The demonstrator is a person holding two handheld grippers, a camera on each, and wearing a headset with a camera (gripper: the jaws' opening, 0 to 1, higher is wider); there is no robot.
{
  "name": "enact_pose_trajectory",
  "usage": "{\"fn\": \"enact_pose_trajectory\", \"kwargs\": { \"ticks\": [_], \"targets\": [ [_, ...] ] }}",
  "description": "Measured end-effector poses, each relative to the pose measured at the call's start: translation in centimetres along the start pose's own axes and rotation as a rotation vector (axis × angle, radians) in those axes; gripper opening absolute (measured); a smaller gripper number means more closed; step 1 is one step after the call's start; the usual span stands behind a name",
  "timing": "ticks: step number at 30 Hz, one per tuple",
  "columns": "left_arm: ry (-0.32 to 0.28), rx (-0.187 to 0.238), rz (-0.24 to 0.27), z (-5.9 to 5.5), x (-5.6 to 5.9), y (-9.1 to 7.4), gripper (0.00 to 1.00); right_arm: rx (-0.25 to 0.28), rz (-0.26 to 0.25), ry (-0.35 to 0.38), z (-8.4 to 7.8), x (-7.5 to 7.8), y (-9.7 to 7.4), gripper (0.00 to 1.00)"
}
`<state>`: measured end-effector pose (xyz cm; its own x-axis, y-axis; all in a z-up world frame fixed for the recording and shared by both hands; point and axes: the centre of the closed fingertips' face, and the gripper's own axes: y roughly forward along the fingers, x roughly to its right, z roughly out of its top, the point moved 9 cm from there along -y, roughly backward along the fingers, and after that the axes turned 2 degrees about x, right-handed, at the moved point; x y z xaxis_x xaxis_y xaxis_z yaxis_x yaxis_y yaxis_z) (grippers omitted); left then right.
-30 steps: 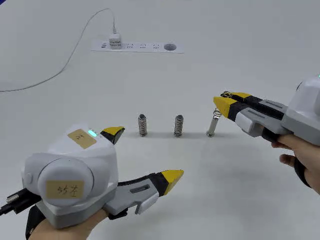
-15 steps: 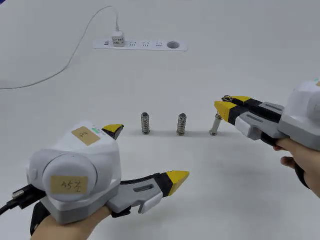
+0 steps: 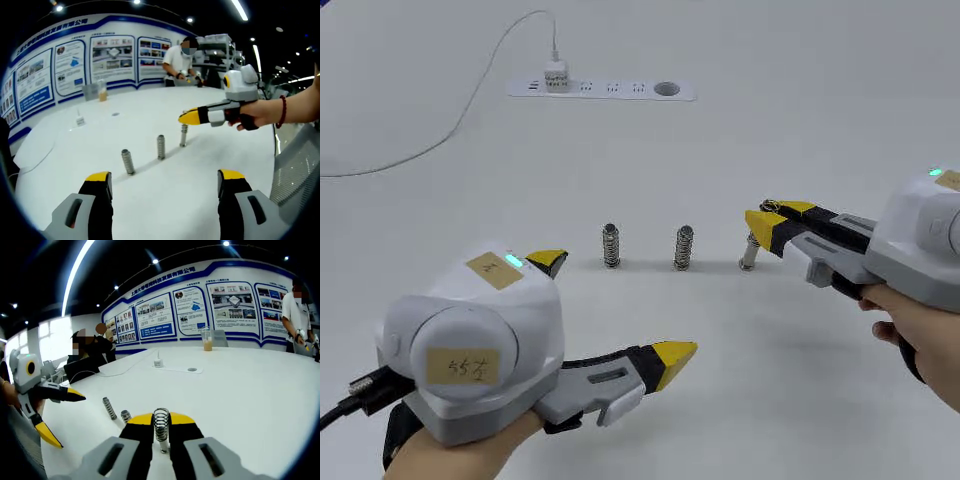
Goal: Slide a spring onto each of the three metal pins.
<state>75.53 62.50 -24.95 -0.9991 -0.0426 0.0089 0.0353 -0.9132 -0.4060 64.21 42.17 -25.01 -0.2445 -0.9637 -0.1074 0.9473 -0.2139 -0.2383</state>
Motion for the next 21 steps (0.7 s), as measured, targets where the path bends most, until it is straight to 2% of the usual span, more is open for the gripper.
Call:
{"fn": "enact_pose_trajectory", "kwargs": {
  "ticks": [4, 8, 21],
  "targets": [
    [0.003, 0.001, 0.0, 0.0, 0.0, 0.0, 0.88, -0.019, 0.001, -0.061, -0.1, -0.1, 0.0, 0.12],
    [0.006, -0.001, -0.001, 0.0, 0.0, 0.0, 0.88, -0.037, 0.003, -0.084, -0.5, -0.4, 0.1, 0.12],
    [0.008, -0.002, 0.0, 0.0, -0.1, -0.1, 0.86, -0.078, -0.006, -0.076, -1.7, -0.2, 0.7, 0.12]
  ]
}}
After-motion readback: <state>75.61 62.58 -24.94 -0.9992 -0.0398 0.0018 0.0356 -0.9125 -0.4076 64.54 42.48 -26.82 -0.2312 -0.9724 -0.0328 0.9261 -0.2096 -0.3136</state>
